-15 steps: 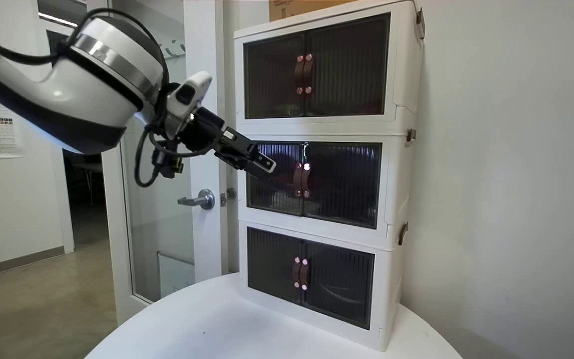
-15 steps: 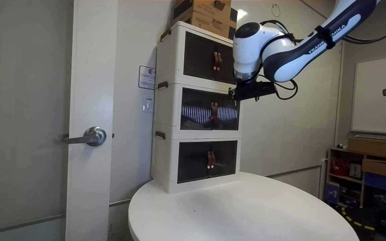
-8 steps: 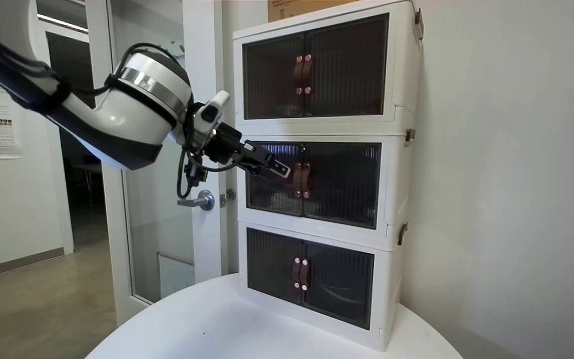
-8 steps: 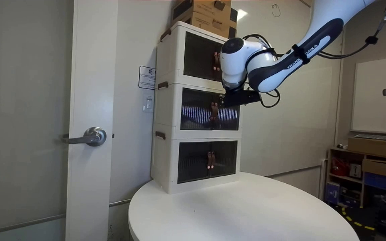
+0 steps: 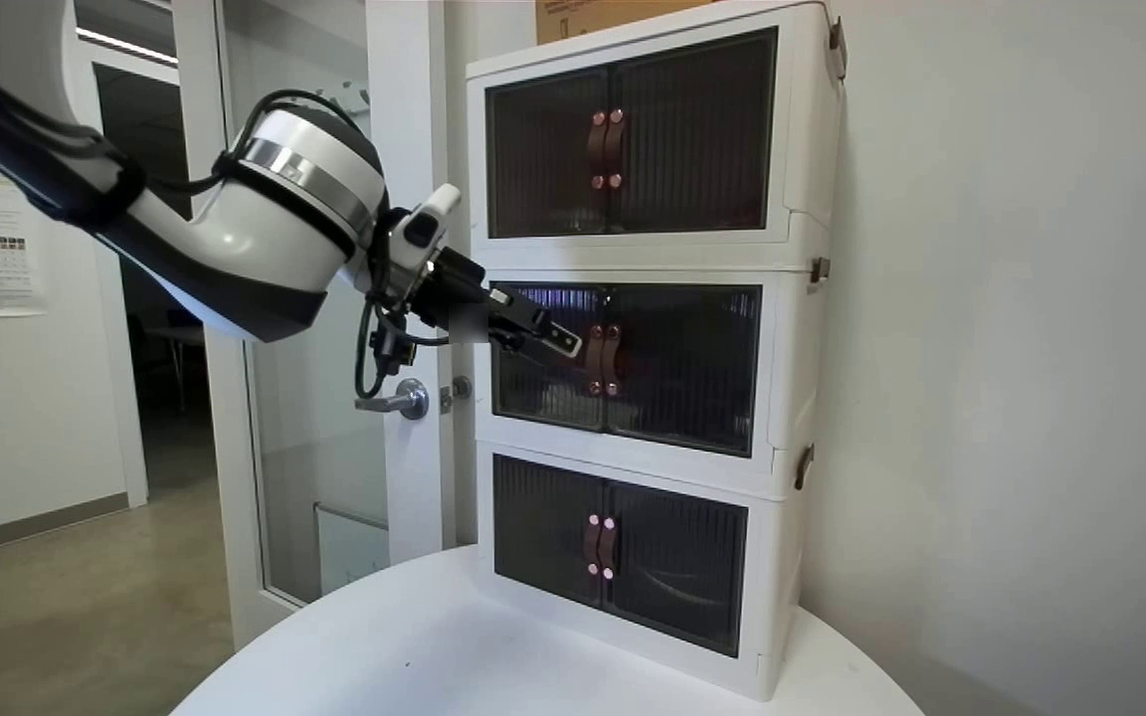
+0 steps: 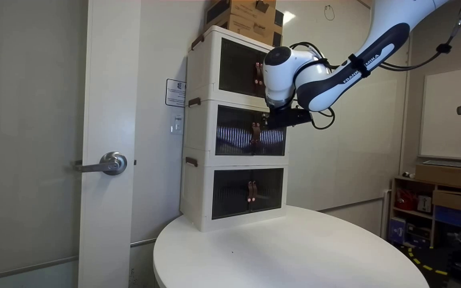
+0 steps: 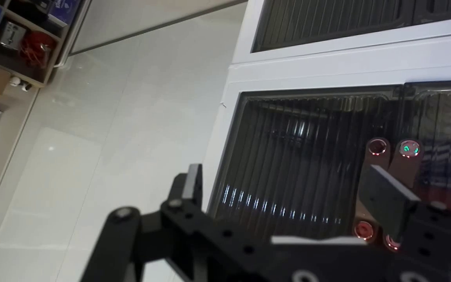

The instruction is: Open the middle drawer.

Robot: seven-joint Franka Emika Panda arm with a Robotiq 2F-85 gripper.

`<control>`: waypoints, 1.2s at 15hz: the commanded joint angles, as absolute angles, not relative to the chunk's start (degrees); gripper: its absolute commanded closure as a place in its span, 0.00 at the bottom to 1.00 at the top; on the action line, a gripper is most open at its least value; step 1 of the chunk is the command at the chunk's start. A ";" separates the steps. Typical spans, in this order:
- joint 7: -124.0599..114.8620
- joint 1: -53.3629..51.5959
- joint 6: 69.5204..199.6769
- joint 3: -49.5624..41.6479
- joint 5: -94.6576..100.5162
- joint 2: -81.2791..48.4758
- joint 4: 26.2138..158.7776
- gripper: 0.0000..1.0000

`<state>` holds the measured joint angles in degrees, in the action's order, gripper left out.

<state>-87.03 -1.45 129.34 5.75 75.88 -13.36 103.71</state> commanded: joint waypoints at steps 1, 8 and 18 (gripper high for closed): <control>-93.54 -3.62 129.74 3.68 84.73 -10.16 108.11 0.00; -104.56 -3.79 128.42 4.48 96.82 -10.99 108.56 0.00; -103.46 -3.32 129.37 4.44 95.95 -18.52 101.12 0.00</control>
<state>-102.77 -3.12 129.25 4.77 95.38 -14.97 105.49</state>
